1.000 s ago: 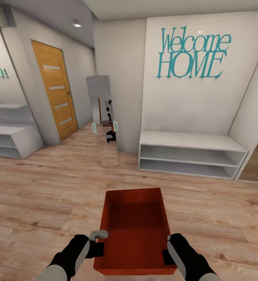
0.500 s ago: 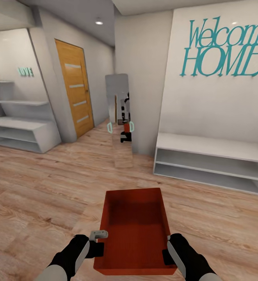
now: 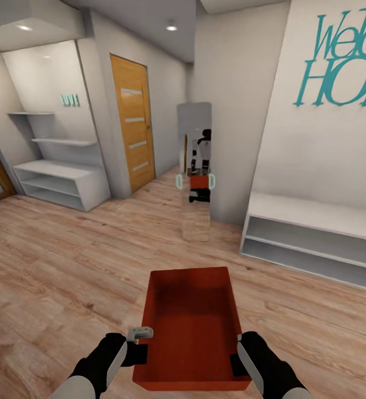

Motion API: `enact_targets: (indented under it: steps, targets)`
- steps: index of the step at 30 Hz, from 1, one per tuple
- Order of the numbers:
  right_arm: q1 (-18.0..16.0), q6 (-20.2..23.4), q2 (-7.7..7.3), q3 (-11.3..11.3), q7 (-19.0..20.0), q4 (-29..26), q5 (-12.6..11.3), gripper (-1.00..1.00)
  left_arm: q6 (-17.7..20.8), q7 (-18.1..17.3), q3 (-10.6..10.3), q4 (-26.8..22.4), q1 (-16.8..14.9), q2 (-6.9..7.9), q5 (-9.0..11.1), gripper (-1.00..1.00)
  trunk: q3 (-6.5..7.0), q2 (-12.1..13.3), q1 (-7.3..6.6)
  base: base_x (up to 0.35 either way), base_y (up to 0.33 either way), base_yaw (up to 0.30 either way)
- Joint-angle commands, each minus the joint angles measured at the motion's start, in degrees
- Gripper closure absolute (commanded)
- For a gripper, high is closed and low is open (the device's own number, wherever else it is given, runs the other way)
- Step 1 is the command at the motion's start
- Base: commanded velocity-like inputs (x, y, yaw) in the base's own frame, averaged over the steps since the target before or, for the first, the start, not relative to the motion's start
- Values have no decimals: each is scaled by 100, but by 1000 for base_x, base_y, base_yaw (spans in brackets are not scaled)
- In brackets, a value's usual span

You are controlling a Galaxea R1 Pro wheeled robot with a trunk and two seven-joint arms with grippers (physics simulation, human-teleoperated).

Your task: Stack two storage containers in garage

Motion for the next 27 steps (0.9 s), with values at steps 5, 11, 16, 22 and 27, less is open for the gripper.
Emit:
enact_targets:
  steps: [5,11,16,22,27]
  targets:
    - [-5,-49,78,10,-23,-12,-374,100,37,-19,15,-4,-2,-11,105,100,-13,-4,3,321,110,49]
    - [-4,-49,78,10,-23,-15,-374,100,37,-19,15,-7,-2,-11,105,100,-13,-4,3,327,70,4]
    - [-5,-49,77,10,-23,-15,-374,100,37,-18,15,-8,-1,-11,105,100,-13,-4,3,332,8,0]
    - [-5,-49,77,10,-23,-19,-374,100,37,-19,15,-9,-2,-11,105,100,-13,-4,3,332,1,0]
    - [-5,-49,78,10,-23,-20,-374,100,37,-19,15,-6,-2,-11,105,100,-13,-4,3,333,0,0]
